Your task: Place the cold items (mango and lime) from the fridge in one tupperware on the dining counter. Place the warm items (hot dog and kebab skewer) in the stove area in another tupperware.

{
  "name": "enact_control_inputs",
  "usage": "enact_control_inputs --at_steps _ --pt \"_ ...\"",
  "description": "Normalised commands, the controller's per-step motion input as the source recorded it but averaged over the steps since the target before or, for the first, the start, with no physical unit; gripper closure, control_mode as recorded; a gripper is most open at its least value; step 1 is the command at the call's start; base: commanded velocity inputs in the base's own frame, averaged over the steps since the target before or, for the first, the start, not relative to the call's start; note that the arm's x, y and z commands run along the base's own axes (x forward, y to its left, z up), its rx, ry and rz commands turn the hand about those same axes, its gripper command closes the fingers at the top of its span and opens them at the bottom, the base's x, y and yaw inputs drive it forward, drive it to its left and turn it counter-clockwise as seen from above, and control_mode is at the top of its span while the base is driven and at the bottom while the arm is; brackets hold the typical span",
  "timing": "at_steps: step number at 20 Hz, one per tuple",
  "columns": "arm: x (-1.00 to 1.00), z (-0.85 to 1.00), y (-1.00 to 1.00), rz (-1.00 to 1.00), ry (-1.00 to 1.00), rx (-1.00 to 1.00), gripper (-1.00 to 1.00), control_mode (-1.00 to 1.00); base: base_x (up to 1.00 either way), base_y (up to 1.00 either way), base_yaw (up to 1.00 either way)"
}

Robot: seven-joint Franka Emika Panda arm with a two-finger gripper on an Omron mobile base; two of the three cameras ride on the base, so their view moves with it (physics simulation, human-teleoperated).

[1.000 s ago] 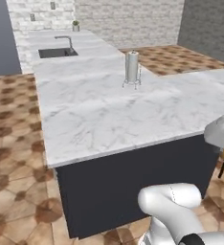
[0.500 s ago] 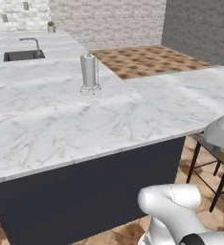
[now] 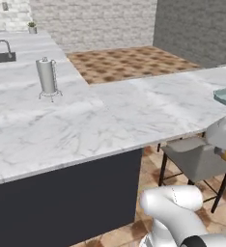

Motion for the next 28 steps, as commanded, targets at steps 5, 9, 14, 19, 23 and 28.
enact_control_inputs --at_steps 5,9,14,19,23,28 --pt "0.00 0.00 0.00 0.00 0.00 0.00 1.00 1.00 0.00 -1.00 0.00" --pt "0.00 0.00 0.00 0.00 0.00 0.00 1.00 1.00 0.00 -1.00 0.00" --pt "0.00 0.00 0.00 0.00 0.00 0.00 1.00 1.00 0.00 -1.00 0.00" --pt "0.00 0.00 0.00 0.00 0.00 0.00 1.00 1.00 0.00 -1.00 0.00" --pt "0.00 0.00 0.00 0.00 0.00 0.00 1.00 1.00 0.00 -1.00 0.00" --pt "0.00 0.00 0.00 0.00 0.00 0.00 1.00 1.00 0.01 -1.00 0.00"
